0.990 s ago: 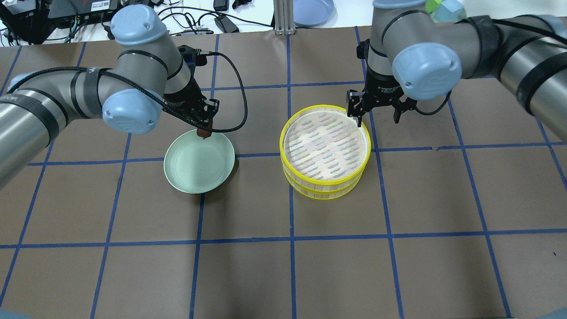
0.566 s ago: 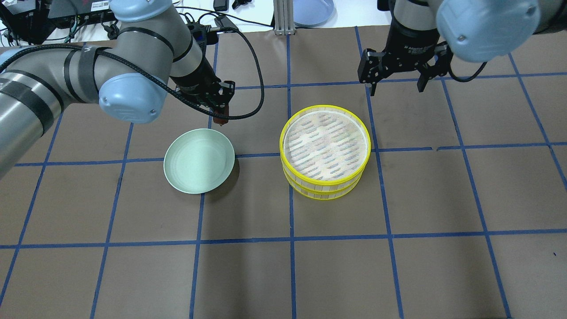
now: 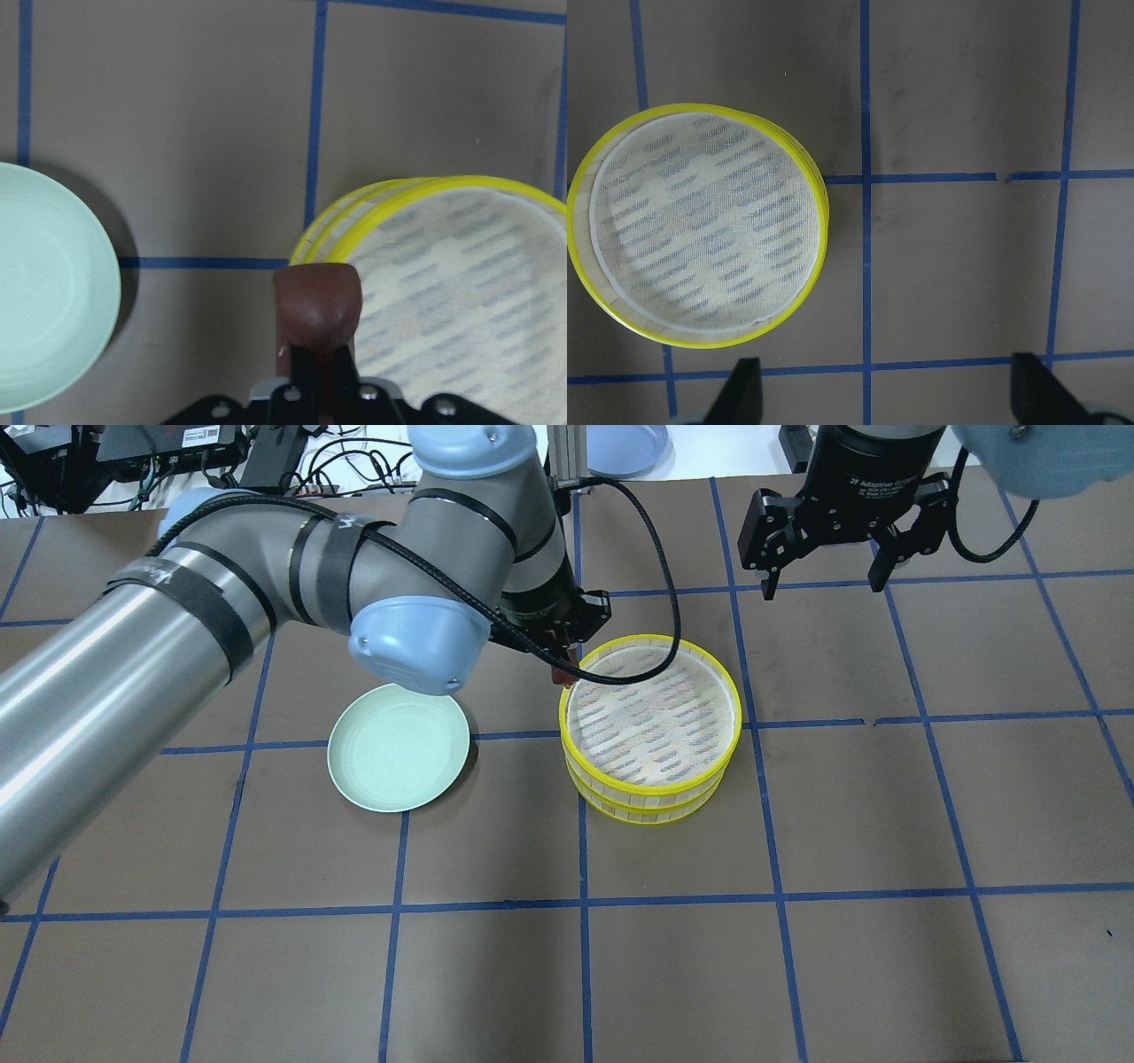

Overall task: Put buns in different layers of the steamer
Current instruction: 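Lower the brown bun into the top tier and open the left gripper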

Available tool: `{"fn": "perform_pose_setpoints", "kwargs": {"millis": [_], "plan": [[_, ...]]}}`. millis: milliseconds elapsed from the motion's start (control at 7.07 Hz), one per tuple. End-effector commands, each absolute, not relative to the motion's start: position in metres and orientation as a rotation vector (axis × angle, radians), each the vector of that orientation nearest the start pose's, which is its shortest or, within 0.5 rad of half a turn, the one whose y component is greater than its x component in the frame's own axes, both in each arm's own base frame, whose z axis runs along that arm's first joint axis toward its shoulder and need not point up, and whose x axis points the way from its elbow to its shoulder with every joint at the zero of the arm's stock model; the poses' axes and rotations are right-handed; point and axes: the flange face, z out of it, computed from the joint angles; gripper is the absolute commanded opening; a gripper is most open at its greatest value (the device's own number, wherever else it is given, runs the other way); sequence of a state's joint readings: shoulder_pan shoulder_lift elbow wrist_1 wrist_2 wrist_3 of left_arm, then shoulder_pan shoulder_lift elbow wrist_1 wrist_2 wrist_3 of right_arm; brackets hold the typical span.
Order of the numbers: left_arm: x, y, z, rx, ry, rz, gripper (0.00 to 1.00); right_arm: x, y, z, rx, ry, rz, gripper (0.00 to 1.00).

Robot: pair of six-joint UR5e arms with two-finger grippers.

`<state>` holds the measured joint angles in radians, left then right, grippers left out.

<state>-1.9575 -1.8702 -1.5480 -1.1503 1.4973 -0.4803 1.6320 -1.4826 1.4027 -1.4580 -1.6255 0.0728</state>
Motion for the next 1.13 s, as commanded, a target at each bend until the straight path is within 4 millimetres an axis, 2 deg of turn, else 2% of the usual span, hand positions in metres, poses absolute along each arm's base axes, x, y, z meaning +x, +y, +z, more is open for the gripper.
{"fn": "perform_pose_setpoints", "kwargs": {"millis": [0,141,283,424,566,848,990], "plan": [[-0.405,-0.505,0.350,-0.237,3.265,-0.138,0.05,0.161,-0.514,0.517,-0.053,3.170,0.042,1.00],[-0.412,-0.506,0.332,-0.240,3.261,-0.115,0.26,0.164,-0.517,0.520,-0.115,3.140,0.005,1.00],[-0.416,-0.510,0.326,-0.234,3.280,-0.168,0.86,0.163,-0.520,0.521,-0.156,3.142,-0.033,1.00],[-0.418,-0.511,0.324,-0.240,3.293,-0.176,0.95,0.163,-0.520,0.521,-0.157,3.143,-0.039,1.00],[-0.418,-0.511,0.325,-0.230,3.294,-0.179,1.00,0.163,-0.520,0.519,-0.154,3.144,-0.036,1.00],[-0.418,-0.511,0.327,-0.225,3.296,-0.186,1.00,0.163,-0.519,0.519,-0.154,3.147,-0.034,1.00],[-0.415,-0.509,0.338,-0.160,3.291,-0.221,1.00,0.163,-0.519,0.519,-0.157,3.150,-0.032,1.00]]}}
